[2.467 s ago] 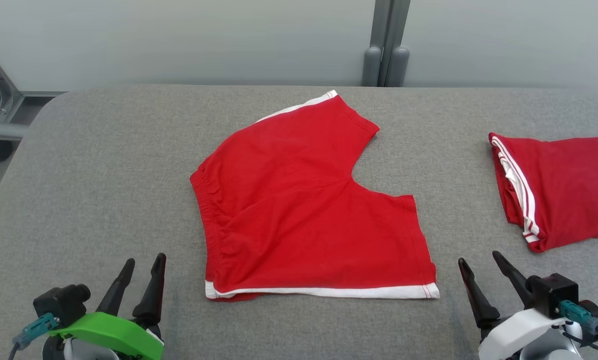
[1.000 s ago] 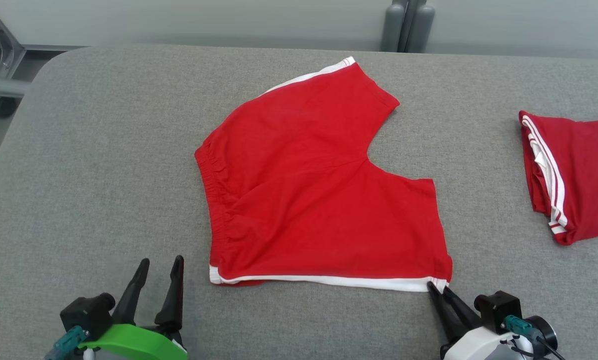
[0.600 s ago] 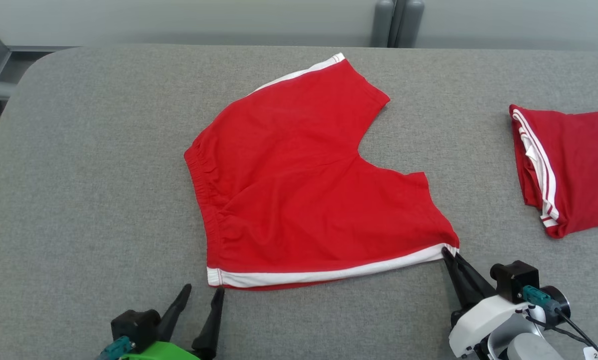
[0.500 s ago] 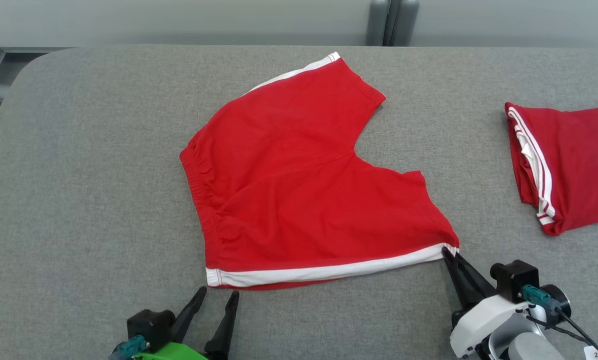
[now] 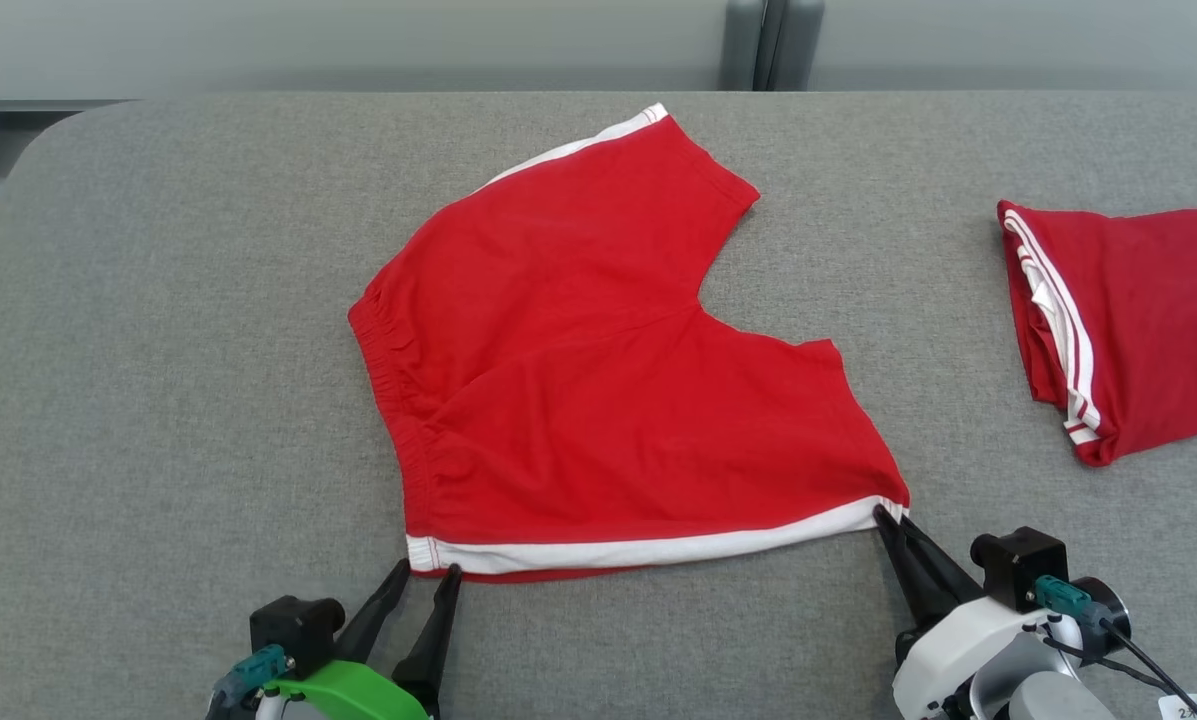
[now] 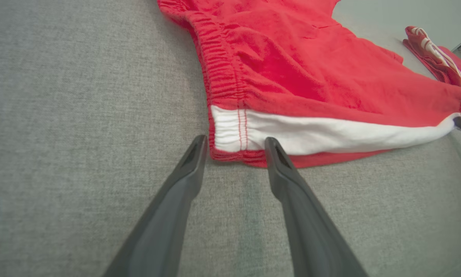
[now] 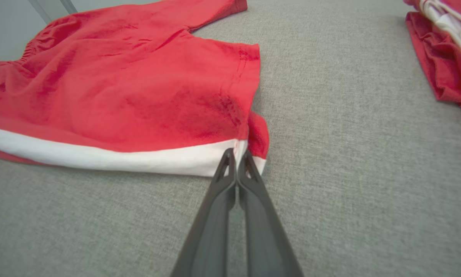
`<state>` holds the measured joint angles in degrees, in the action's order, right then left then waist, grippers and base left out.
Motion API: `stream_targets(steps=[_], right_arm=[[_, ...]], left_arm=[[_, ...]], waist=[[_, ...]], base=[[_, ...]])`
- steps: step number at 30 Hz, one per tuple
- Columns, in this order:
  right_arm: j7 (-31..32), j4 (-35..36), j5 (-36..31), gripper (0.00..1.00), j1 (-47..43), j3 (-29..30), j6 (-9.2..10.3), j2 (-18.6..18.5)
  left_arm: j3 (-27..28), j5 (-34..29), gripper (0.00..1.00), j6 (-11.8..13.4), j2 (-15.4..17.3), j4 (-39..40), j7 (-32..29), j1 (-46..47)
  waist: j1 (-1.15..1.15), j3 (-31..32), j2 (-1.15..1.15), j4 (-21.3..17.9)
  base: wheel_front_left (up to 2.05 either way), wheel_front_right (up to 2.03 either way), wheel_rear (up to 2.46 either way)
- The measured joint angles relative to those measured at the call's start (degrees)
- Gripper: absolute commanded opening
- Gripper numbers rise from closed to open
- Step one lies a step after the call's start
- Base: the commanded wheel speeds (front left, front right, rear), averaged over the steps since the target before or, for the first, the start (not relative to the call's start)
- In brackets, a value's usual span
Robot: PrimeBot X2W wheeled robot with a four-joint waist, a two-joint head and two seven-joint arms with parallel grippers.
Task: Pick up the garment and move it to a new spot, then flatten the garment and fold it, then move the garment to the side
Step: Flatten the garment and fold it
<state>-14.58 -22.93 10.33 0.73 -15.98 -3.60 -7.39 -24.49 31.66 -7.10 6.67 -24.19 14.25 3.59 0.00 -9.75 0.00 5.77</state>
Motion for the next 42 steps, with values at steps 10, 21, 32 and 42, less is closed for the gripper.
stream_targets(steps=[10,21,32,42], right_arm=[[0.0,-0.67,-0.33,0.0,0.29,0.22,-0.59,0.14],[0.0,0.08,-0.23,0.0,0.15,1.67,-1.16,0.2],[0.3,8.83,16.45,0.0,-13.86,8.33,-3.05,0.85],[8.42,25.13,24.85,0.0,-16.22,6.86,-3.47,-7.13]], left_arm=[[-1.72,1.46,0.42,0.0,-0.29,-1.26,-0.01,1.59],[-5.71,3.11,0.0,0.0,-0.23,-1.29,0.0,2.52],[-11.4,15.77,0.0,0.0,3.92,8.58,-3.64,-6.92],[-19.76,28.83,0.0,0.0,12.59,28.07,-15.66,-11.13]], waist=[[0.0,0.21,0.0,-0.21],[0.0,0.6,0.0,-0.28],[0.0,1.32,0.0,-0.97],[0.0,-1.83,0.0,-1.21]], base=[[0.0,0.0,0.0],[0.0,0.0,0.0],[0.0,0.0,0.0],[0.0,0.0,0.0]])
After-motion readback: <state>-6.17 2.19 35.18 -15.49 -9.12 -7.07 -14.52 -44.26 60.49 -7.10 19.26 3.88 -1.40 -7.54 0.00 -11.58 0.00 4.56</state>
